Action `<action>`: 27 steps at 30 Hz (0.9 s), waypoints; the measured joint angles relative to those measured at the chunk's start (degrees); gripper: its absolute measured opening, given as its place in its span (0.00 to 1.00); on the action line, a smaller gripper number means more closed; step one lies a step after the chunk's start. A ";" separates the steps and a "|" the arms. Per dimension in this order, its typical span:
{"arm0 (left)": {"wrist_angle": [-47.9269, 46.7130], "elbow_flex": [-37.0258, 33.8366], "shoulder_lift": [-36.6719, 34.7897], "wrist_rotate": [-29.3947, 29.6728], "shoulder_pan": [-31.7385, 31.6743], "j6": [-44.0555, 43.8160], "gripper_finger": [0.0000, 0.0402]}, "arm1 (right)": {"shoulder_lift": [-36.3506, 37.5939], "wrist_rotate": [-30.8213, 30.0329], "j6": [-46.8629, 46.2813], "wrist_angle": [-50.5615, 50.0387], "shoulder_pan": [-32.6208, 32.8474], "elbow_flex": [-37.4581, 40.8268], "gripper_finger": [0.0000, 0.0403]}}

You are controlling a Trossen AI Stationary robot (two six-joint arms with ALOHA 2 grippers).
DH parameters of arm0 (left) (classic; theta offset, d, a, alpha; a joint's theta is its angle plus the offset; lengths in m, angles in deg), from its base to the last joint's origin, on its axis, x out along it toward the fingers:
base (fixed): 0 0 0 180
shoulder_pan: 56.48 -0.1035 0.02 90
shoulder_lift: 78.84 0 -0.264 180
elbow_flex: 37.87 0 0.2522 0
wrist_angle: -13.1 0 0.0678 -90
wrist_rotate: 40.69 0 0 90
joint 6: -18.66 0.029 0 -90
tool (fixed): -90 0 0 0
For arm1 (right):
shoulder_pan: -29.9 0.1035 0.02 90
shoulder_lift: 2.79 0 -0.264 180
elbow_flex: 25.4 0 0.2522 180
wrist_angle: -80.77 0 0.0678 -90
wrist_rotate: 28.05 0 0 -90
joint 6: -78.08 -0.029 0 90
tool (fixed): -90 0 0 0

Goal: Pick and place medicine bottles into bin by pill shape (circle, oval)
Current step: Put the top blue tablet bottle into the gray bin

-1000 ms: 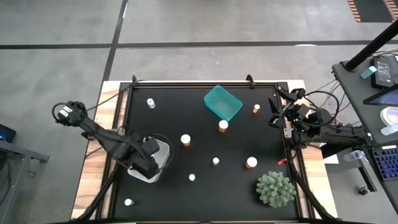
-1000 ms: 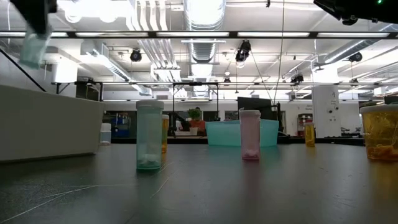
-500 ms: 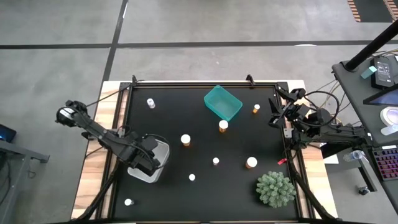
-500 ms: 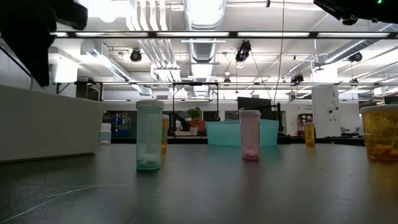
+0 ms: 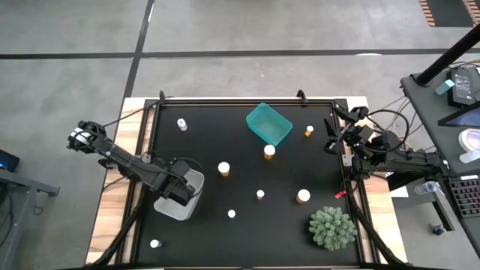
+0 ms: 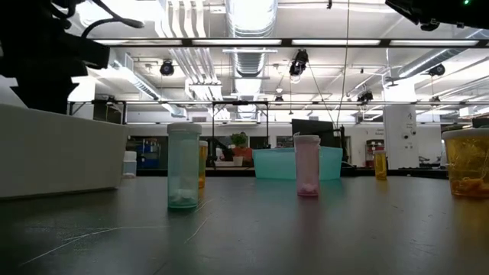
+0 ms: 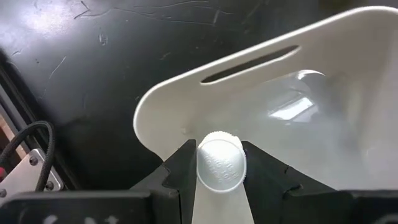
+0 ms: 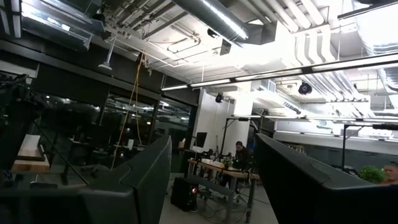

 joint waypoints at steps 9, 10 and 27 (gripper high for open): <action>2.79 -0.80 0.11 0.29 -1.70 -0.02 0.23 | 0.00 0.00 0.39 -0.02 -0.02 0.00 0.54; 3.07 -0.80 0.11 0.34 -1.72 -0.02 0.23 | 0.00 0.02 0.39 -0.02 -0.02 0.00 0.54; 4.25 -1.32 0.11 1.51 -2.07 -0.09 0.25 | 0.00 0.00 0.42 -0.07 -0.01 0.00 0.54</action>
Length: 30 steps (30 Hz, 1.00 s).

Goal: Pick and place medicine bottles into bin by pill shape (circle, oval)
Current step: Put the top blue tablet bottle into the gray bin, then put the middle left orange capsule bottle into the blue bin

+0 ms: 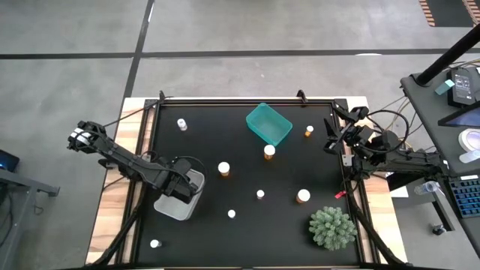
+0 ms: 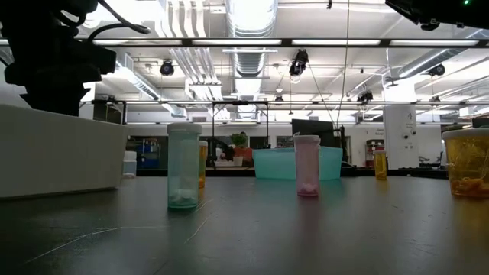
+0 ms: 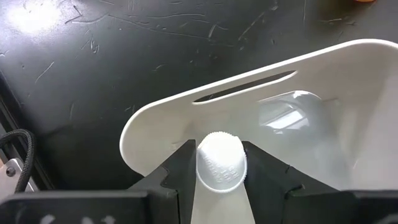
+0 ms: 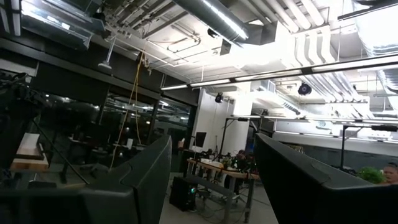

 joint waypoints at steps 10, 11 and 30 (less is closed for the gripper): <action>-0.71 0.00 -0.07 -0.49 -0.02 0.07 0.41 | 0.00 0.00 0.00 -0.13 -0.01 0.00 0.54; -0.93 0.00 -0.13 -0.83 -0.02 0.10 0.42 | 0.00 0.00 0.00 -0.13 -0.01 0.00 0.54; -3.60 14.10 -1.20 -4.65 -0.39 16.72 0.43 | 0.00 0.00 -0.02 -0.09 -0.01 0.02 0.54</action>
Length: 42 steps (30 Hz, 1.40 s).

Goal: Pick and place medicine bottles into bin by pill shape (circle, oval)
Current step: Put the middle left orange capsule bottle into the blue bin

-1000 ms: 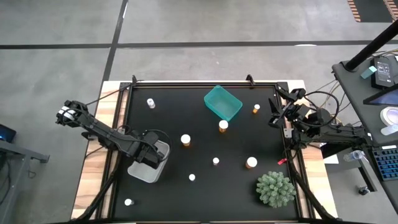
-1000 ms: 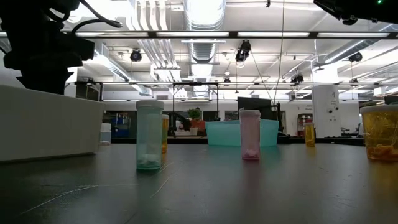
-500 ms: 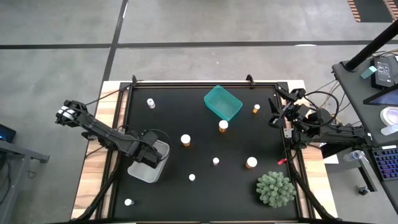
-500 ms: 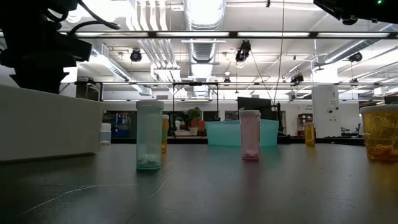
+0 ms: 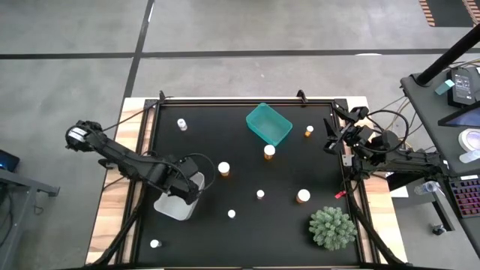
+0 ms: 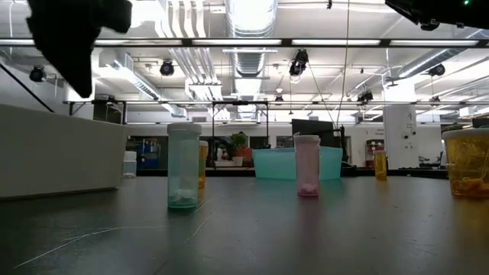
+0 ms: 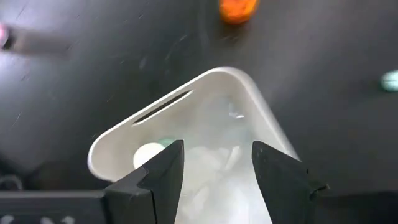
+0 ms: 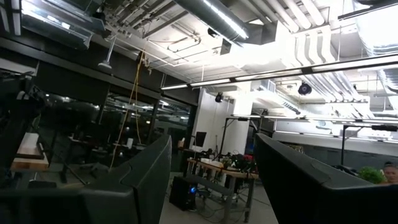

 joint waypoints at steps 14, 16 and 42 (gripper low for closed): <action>1.08 7.82 0.17 1.57 -1.70 4.53 0.43 | 0.01 0.00 0.43 0.07 0.01 0.00 0.54; 1.12 7.82 0.24 1.57 -2.09 4.55 0.43 | 0.01 0.00 0.44 0.11 0.01 0.00 0.54; 2.19 7.71 0.37 5.14 -2.62 4.83 0.43 | 0.01 -0.01 0.92 0.09 0.02 0.00 0.54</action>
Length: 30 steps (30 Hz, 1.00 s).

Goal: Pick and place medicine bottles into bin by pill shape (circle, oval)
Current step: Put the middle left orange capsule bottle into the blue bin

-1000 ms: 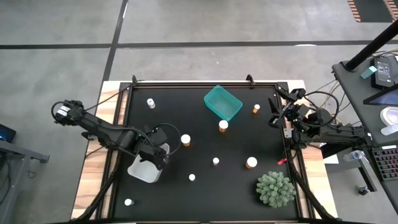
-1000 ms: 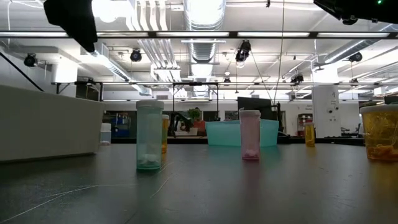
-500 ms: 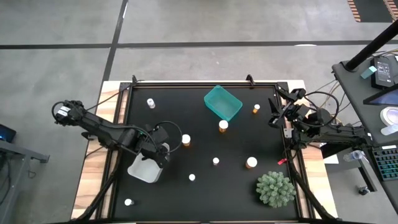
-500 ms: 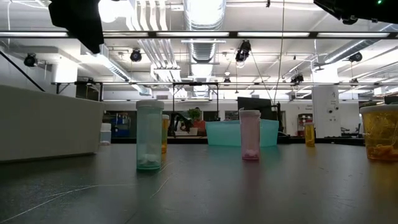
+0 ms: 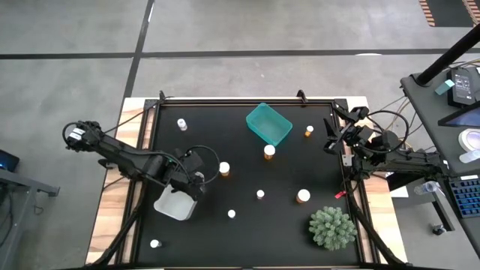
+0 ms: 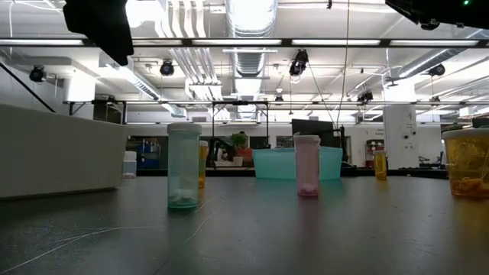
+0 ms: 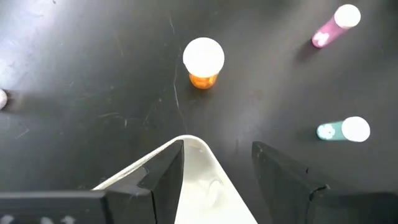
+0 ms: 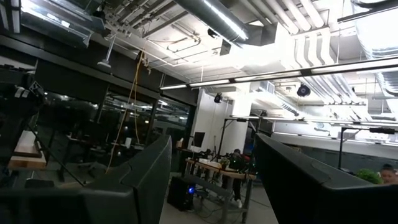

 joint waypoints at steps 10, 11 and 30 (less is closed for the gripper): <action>7.61 -0.04 2.89 0.52 -1.65 7.97 0.43 | -0.01 -0.01 0.20 -0.01 -0.01 0.00 0.54; 8.64 -0.04 3.17 -0.12 -1.97 9.22 0.43 | -0.01 -0.01 0.22 -0.02 -0.01 0.00 0.54; 10.38 0.11 4.86 -9.59 -3.76 11.69 0.43 | 0.01 -0.01 0.59 -0.02 -0.02 0.00 0.54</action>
